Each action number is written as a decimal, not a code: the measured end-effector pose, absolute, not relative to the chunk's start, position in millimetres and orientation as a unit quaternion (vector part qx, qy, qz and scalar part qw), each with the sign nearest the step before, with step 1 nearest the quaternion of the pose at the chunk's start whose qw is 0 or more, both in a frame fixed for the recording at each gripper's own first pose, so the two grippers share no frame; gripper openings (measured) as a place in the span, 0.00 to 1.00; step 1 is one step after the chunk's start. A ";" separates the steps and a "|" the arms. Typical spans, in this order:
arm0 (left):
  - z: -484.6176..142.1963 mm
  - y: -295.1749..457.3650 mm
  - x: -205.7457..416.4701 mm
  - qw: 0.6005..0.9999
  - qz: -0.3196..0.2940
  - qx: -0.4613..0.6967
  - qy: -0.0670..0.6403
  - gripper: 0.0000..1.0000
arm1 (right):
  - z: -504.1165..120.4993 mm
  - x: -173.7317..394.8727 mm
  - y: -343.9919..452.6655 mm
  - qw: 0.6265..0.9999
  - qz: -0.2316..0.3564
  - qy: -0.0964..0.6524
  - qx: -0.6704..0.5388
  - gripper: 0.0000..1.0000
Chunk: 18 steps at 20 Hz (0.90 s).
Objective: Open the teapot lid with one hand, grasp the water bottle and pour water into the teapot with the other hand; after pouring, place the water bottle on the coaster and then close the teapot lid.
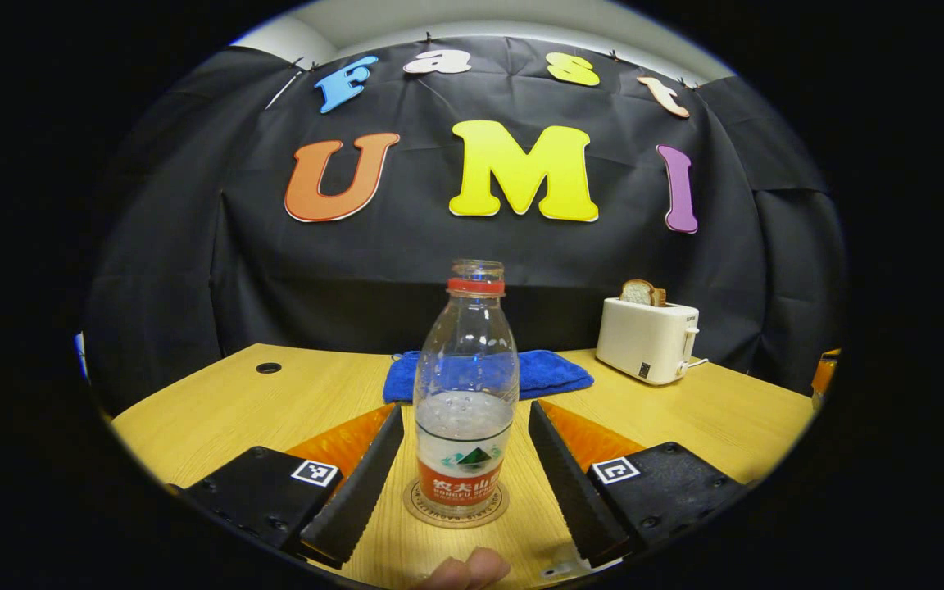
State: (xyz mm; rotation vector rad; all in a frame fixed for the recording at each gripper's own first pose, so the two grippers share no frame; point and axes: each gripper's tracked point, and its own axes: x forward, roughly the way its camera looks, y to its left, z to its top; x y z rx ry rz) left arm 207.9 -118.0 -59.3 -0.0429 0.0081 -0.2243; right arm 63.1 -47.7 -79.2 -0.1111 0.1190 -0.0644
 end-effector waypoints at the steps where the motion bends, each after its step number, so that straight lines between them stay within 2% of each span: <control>1: -58.4 -110.9 198.4 0.994 -0.108 -0.024 0.001 0.96 | -75.9 60.9 -43.1 0.996 -0.028 0.055 -0.057 0.02; 4: -57.8 -81.9 171.7 0.996 -0.084 -0.022 -0.001 0.96 | -70.8 55.1 -24.4 0.997 -0.008 0.043 -0.060 0.05; 5: -57.0 -75.0 162.1 0.996 -0.083 -0.021 -0.002 0.96 | -72.1 53.6 -16.4 0.997 0.001 0.042 -0.058 0.02; 11: -39.5 -30.2 104.9 0.998 -0.053 -0.012 -0.013 0.96 | -86.3 59.9 36.1 0.995 0.063 0.059 -0.044 0.02; 18: -20.5 -9.4 59.7 0.998 -0.066 0.007 -0.006 0.96 | -92.5 79.2 105.0 0.986 0.156 0.051 -0.020 0.02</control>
